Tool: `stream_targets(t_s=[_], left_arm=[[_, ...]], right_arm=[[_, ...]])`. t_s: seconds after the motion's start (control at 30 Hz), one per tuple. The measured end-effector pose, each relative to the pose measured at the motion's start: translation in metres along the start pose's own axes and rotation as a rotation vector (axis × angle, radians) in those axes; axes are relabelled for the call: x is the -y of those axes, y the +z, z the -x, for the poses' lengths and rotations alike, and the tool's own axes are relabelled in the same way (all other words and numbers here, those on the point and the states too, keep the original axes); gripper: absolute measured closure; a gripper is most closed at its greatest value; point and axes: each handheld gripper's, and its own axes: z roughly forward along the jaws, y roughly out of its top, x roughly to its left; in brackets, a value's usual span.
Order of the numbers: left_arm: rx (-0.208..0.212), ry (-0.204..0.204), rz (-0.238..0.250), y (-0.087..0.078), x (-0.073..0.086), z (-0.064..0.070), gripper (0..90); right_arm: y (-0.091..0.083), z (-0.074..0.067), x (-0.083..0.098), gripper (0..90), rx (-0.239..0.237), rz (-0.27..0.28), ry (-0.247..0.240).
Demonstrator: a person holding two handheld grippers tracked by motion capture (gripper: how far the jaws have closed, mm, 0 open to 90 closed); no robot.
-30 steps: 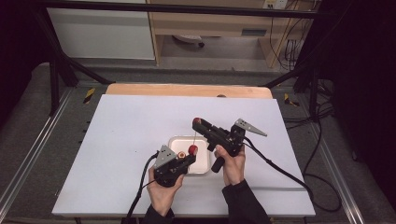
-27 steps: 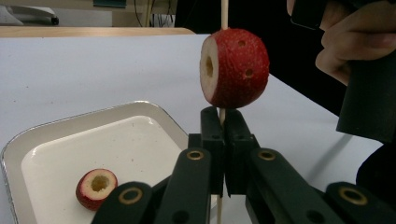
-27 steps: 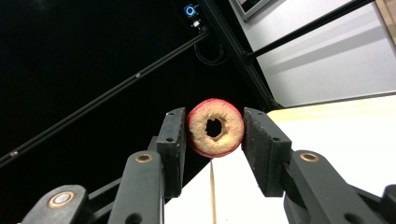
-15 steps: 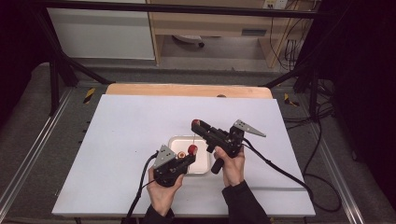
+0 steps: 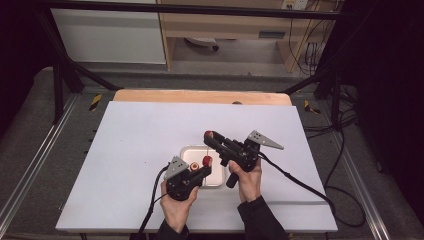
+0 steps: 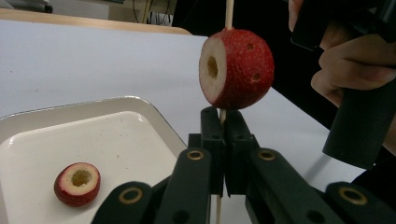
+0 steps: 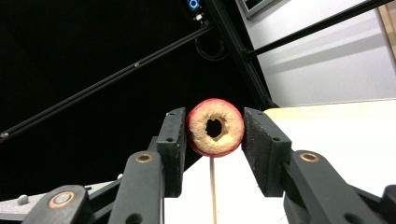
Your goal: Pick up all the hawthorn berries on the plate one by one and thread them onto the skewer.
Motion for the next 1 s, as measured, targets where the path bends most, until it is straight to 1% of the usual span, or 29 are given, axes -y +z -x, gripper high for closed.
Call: stream_targets(t_s=[0.13,0.2,0.27,0.3,0.33,0.37,0.6,0.73,0.77,0.87,0.9,0.97,1.0], left_arm=[[0.002,0.006,0.007,0.0003,0.0005,0.0012,89.0],[0.005,0.012,0.006,0.0007,0.0009,0.0018,89.1],[0.016,0.009,0.008,0.0001,0.0008,0.0011,89.1],[0.015,0.002,0.009,-0.0004,0.0004,0.0004,89.1],[0.019,-0.007,0.013,-0.0006,0.0004,-0.0004,89.1],[0.025,-0.008,0.007,-0.0005,0.0,-0.0013,89.1],[0.017,-0.008,0.005,0.0017,0.0017,-0.0018,89.1],[0.015,0.004,0.003,0.0026,0.0034,-0.002,89.2],[0.022,0.0,0.002,0.0023,0.0038,-0.0027,89.1],[0.022,-0.007,0.023,0.0001,0.0048,-0.0039,89.2],[0.018,-0.006,0.025,-0.0002,0.0049,-0.0037,89.2],[0.025,0.002,0.04,-0.0013,0.0053,-0.0026,89.2],[0.033,-0.008,0.063,-0.0036,0.0035,-0.0023,89.2]], right_arm=[[-0.0027,-0.002,-0.0011,61.4,-0.005,-0.006,-0.005],[-0.004,-0.0028,-0.0011,61.4,0.001,-0.005,-0.016],[-0.0047,-0.003,-0.0007,61.5,0.005,-0.002,-0.021],[-0.0048,-0.0029,-0.0001,61.5,0.008,-0.008,-0.028],[-0.0047,-0.0027,0.0012,61.5,0.007,-0.005,-0.031],[-0.0049,-0.0027,0.0016,61.5,0.01,-0.001,-0.034],[-0.005,-0.0048,0.0048,61.6,0.005,0.006,-0.041],[-0.0052,-0.0052,0.0056,61.7,0.0,-0.008,-0.041],[-0.0057,-0.0055,0.0054,61.7,0.003,-0.012,-0.043],[-0.0075,-0.0072,0.0054,61.8,0.003,-0.004,-0.058],[-0.0081,-0.0074,0.0053,61.8,0.004,-0.003,-0.062],[-0.0086,-0.0077,0.0053,61.8,0.007,-0.002,-0.065],[-0.0086,-0.0073,0.0055,61.9,0.008,-0.009,-0.066]])
